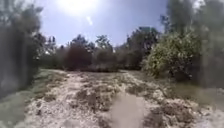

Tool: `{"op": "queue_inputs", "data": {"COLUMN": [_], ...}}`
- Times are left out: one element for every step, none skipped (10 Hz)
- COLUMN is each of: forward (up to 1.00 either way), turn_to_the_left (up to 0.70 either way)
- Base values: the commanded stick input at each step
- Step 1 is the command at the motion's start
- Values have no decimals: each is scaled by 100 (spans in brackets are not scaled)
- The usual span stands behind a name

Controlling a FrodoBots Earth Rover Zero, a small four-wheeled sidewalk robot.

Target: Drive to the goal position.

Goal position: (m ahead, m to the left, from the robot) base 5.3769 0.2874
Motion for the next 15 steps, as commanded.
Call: {"op": "queue_inputs", "data": {"forward": [70,70,70,70,70,70,70,70,70,70,70,70,70,70,70], "turn_to_the_left": [0,0,0,0,0,0,0,0,0,0,0,0,0,0,0]}}
